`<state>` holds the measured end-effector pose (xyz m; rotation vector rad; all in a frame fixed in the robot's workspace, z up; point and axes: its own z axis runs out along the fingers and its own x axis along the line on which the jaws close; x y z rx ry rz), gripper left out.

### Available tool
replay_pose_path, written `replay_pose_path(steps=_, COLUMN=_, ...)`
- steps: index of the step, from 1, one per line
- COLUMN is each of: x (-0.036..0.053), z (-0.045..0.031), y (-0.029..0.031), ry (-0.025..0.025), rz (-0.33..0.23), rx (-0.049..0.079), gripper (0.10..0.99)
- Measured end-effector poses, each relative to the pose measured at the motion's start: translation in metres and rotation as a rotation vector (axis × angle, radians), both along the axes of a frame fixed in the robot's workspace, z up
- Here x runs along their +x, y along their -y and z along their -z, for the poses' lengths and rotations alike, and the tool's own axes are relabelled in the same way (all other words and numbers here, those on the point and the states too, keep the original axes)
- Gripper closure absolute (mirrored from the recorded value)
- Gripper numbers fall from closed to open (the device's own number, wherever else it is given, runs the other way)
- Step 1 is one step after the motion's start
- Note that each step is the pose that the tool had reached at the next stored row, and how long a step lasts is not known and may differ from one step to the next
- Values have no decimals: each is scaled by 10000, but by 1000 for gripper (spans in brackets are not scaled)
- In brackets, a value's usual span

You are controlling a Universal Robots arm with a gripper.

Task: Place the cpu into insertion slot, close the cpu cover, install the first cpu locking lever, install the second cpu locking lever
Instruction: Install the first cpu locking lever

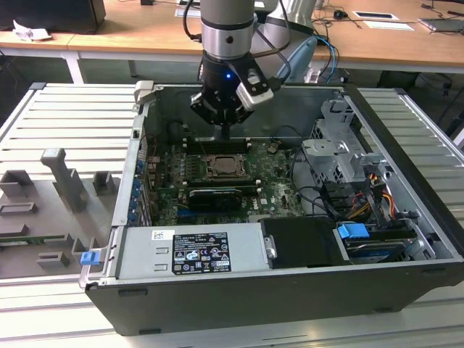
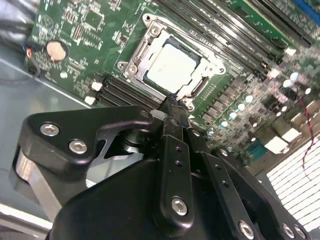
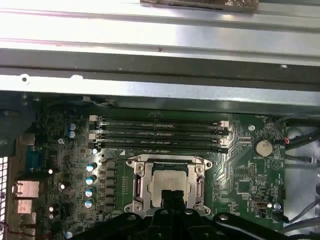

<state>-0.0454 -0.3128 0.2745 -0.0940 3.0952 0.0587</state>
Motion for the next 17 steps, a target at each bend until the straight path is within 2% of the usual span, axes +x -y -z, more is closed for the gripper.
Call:
replay_pose_path(steps=2, x=0, z=0, y=0, ry=0, rz=-692, rx=0, gripper=980)
replay_pose_path(steps=5, x=0, z=0, y=0, ry=0, rz=-1413, rx=0, gripper=980)
replay_pose_path(steps=8, x=0, z=0, y=1, ry=0, rz=-1867, rx=0, gripper=980)
replay_pose_path(steps=17, x=-42, z=0, y=1, ry=0, rz=-2028, rx=0, gripper=980)
